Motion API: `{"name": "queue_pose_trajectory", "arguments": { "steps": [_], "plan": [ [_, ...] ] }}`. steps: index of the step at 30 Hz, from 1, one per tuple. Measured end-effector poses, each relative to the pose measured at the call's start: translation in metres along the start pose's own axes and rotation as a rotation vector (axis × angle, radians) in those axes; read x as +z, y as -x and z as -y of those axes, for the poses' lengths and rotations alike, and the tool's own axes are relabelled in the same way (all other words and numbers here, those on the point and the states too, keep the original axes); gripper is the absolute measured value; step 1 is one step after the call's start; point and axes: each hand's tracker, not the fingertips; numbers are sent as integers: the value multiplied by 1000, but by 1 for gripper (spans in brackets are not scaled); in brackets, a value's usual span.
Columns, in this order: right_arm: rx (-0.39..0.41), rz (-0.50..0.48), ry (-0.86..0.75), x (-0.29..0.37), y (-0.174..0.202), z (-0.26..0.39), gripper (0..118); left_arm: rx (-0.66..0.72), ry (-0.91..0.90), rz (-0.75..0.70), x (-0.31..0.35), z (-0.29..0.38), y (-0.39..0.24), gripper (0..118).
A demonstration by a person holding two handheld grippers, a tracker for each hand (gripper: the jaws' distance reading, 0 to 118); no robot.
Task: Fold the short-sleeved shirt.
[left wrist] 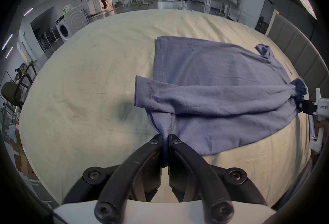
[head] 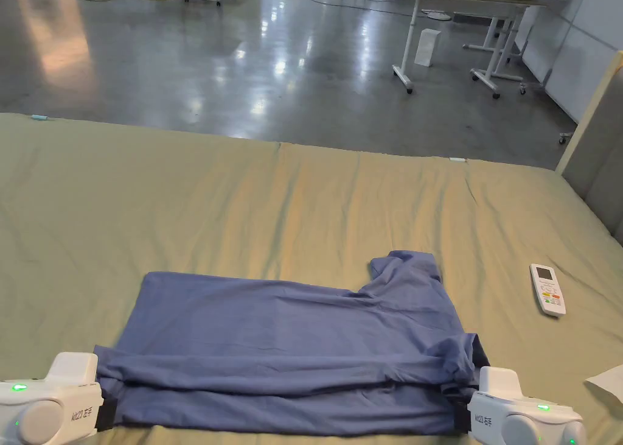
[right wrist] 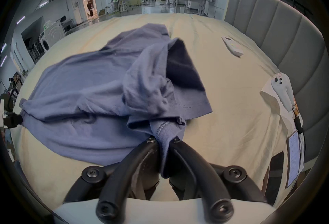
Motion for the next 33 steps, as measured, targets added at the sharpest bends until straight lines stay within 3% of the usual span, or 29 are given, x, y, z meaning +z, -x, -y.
{"name": "queue_pose_trajectory", "arguments": {
  "steps": [18, 26, 33],
  "plan": [
    [15, -52, -133, 112, -8, -52, 7, 53, -199, 108, 101, -48, 27, 6],
    [19, -67, -130, 159, -18, -19, 7, 93, -213, 127, 134, -6, 45, 6],
    [35, -41, -3, 157, -9, 66, 7, 74, -87, 88, 123, 59, 44, 6]
  ]
}}
